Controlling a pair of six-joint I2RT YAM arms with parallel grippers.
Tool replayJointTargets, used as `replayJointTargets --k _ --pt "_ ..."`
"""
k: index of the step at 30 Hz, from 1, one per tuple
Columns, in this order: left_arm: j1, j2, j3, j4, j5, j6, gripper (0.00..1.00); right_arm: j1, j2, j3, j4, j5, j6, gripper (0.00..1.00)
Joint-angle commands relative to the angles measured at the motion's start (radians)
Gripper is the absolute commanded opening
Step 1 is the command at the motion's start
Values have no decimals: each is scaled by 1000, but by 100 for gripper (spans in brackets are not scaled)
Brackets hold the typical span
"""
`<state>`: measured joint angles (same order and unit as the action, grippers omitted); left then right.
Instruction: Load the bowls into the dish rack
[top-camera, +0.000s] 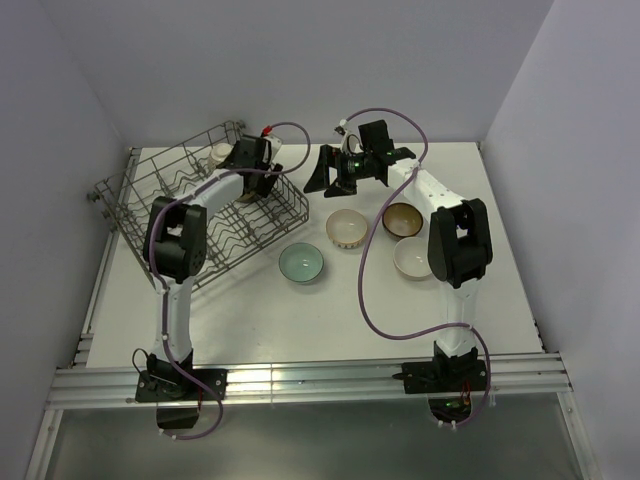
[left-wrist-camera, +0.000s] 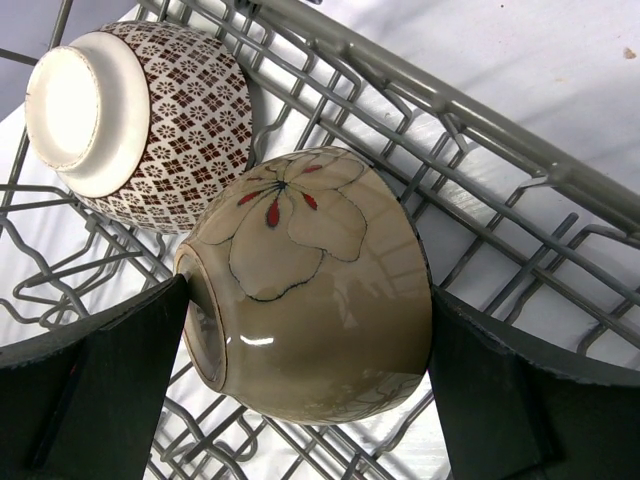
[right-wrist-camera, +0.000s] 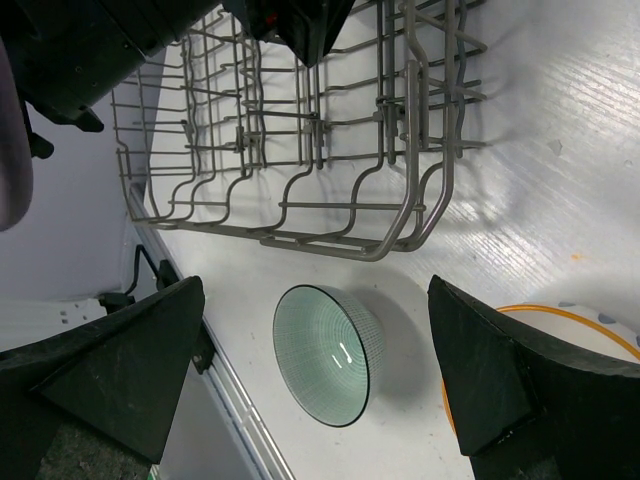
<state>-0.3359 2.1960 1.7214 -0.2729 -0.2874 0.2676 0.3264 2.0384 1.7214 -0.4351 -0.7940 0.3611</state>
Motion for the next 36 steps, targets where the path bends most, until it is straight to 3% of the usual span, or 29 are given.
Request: replayJointTargets --k 1,20,30,36 --pt "-20 -4 -40 -34 37 -11 99 -6 -20 33 10 4 -19 100" --pt "-95 -91 -232 228 -111 137 100 -7 -14 35 9 9 -31 100" --pt "-55 8 -114 216 -219 124 99 -7 -9 56 -7 13 -40 100" --pt "-43 -41 -143 189 -106 105 99 -7 -12 53 -11 15 -50 100"
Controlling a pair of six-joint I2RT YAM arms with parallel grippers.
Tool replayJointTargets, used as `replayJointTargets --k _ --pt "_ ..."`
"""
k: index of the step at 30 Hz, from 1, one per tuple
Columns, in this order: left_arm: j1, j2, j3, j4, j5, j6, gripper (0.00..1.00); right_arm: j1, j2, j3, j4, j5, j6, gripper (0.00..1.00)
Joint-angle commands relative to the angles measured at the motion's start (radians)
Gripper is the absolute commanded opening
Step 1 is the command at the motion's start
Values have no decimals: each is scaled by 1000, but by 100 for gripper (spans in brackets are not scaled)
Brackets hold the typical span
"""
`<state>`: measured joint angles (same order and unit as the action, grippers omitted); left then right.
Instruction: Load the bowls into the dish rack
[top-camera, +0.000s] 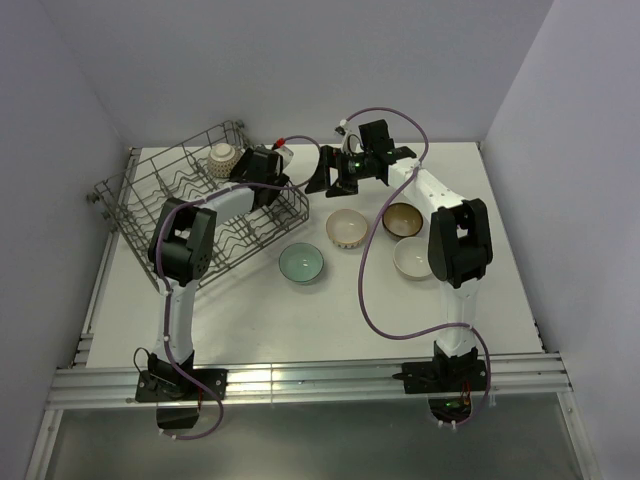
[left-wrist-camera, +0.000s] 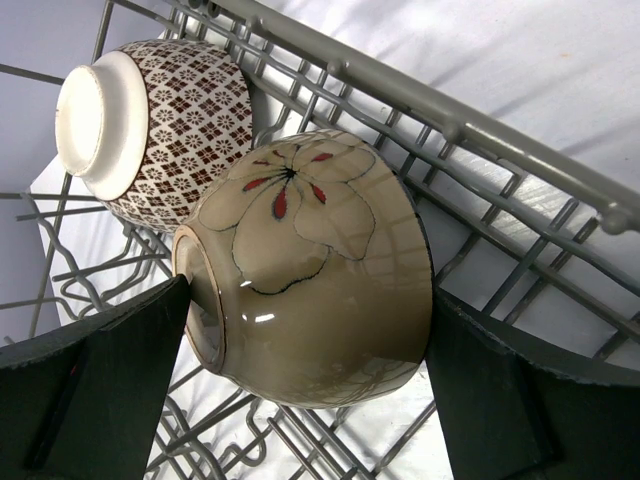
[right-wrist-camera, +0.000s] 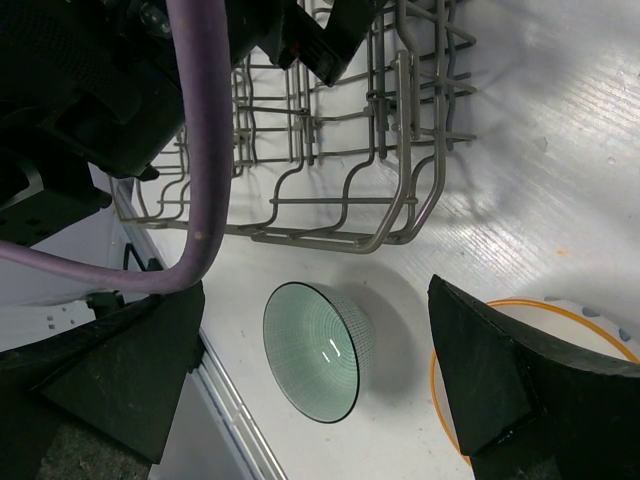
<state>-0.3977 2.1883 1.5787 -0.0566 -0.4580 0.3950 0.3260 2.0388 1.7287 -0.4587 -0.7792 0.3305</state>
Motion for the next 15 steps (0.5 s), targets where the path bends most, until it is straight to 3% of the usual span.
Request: replayJointTargets --k 1,5,15 --pt "19 -57 -8 -37 91 -18 99 -7 -11 45 12 0 -19 100" --pt "22 -100 -26 -85 237 19 100 -7 -6 46 17 -3 -15 100" --pt "2 -238 -261 241 252 221 100 -7 -15 34 26 9 -15 100"
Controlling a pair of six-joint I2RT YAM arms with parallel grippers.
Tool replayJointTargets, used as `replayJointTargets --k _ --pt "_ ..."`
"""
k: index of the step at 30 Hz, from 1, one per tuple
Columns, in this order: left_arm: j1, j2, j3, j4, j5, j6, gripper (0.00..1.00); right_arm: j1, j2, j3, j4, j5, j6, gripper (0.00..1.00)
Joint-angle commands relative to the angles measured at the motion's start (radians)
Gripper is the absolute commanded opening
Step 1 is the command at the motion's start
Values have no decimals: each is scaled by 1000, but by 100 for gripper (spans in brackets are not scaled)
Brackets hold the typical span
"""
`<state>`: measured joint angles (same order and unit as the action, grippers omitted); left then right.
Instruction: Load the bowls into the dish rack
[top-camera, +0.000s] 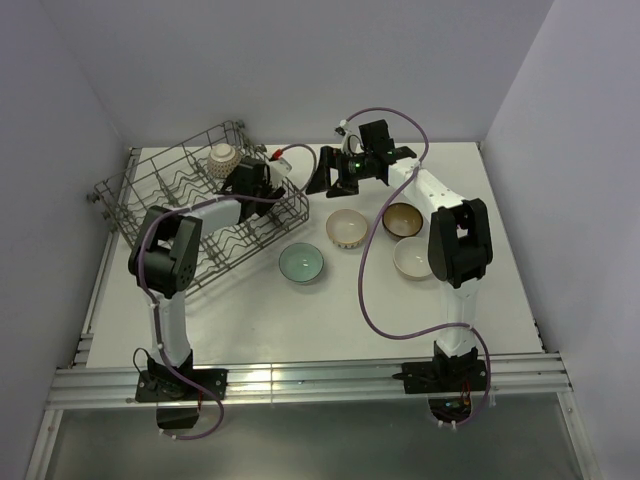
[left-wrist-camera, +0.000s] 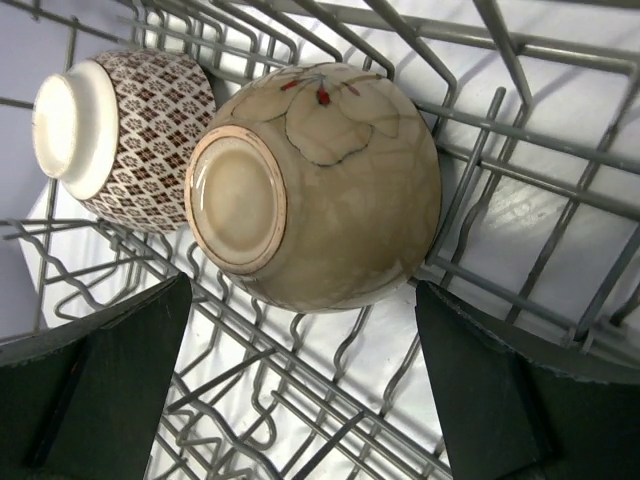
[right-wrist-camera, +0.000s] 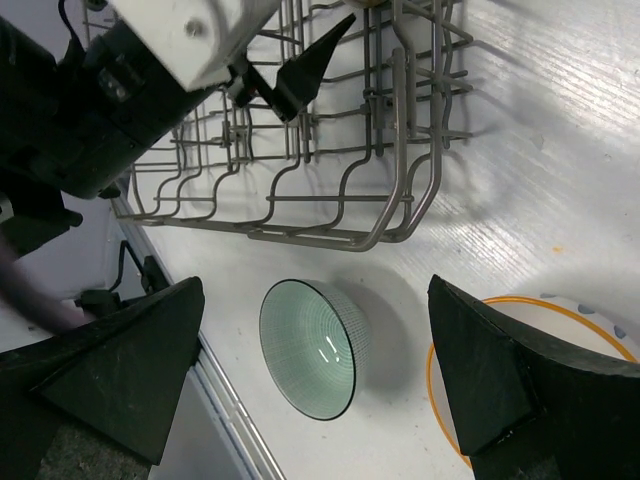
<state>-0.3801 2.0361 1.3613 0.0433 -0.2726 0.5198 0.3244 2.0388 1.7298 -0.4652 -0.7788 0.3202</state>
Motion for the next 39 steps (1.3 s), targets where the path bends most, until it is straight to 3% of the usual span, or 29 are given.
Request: replayJointTargets --k 1,7,12,15,18,24,35,39 --pt "-16 -99 -80 164 82 103 99 -5 -15 30 34 9 -6 100" --pt "-13 -143 -111 194 145 94 99 -5 -22 27 40 7 -6 100" --pt "17 -159 -62 104 216 -3 98 -8 -42 2 63 6 5 100" --pt "43 -159 -27 21 307 -61 79 -13 -49 -3 68 3 10 100" --pt "81 -151 25 -75 422 -138 51 -24 -64 -4 69 1 8 100" --pt "148 -85 130 -233 576 -254 31 -64 -91 -12 62 -13 10 100" --pt "172 58 243 -275 648 -386 28 -114 -134 -59 20 -7 -27 100" --pt "173 85 254 -247 554 -412 33 -131 -150 -75 -12 16 -58 100"
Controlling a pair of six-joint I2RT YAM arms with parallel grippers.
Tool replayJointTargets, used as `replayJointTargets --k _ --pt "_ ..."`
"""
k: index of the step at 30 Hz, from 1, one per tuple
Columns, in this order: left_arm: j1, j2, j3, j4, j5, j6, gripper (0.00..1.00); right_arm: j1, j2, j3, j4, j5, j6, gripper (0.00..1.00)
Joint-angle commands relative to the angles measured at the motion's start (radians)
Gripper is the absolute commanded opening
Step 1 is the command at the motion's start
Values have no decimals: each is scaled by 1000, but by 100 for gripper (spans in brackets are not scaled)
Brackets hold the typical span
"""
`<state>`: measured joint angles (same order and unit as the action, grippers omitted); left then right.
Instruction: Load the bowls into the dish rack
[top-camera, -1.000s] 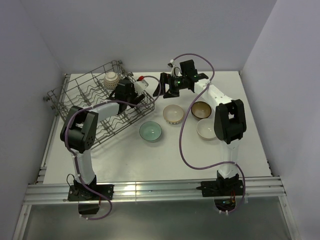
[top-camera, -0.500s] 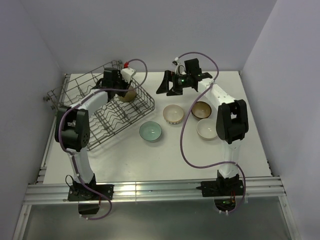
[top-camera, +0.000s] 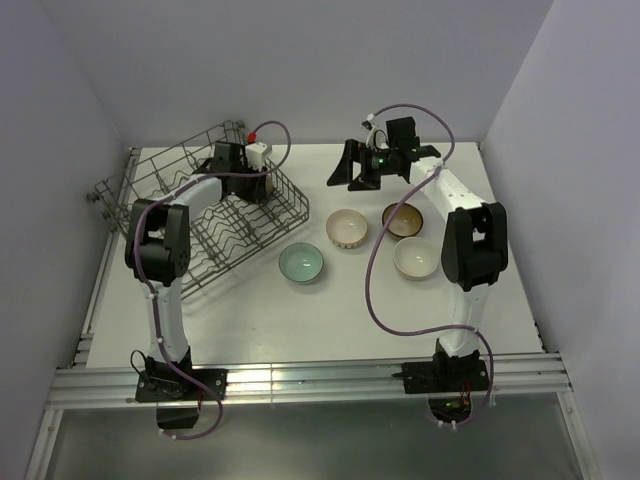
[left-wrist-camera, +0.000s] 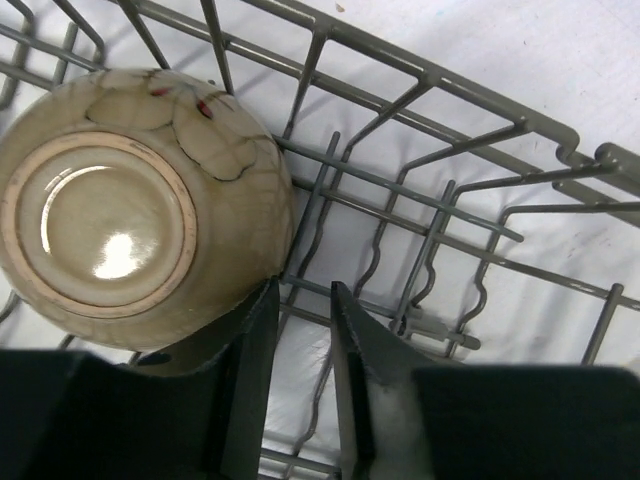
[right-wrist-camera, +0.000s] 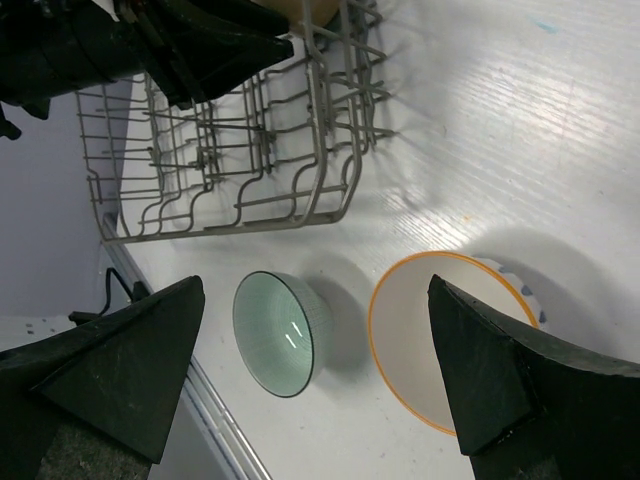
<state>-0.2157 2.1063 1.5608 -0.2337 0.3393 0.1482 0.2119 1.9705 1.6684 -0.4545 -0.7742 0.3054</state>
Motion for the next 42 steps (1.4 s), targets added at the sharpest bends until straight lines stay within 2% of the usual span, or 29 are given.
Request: replayJointTargets --k 1,4,10,19,23,26,28,30,38,42 --pt "10 21 59 40 -75 -51 35 -20 -87 -19 -27 18 -49 100" --pt "22 29 67 68 -134 -74 42 -20 -99 -35 -49 42 -78 100" --pt "33 31 81 82 -232 -76 46 -20 -108 -45 -85 90 -121 99" --pt "35 -29 54 51 -211 -41 58 -16 -111 -73 -150 193 -196 97" --pt "44 -84 21 45 -136 -29 68 -2 -91 -61 -190 271 -252 96" --pt "50 -135 10 31 1 -41 78 12 -58 -41 -226 305 -282 93" --pt "50 -172 12 5 105 -56 92 26 -41 -21 -254 326 -295 92" --pt "50 -196 15 2 168 -78 96 37 -18 -9 -272 372 -323 91" --pt "52 -316 -18 -6 211 -131 98 50 88 77 -319 484 -353 87" --pt "53 -353 -45 -12 219 -139 99 58 133 111 -339 493 -367 78"
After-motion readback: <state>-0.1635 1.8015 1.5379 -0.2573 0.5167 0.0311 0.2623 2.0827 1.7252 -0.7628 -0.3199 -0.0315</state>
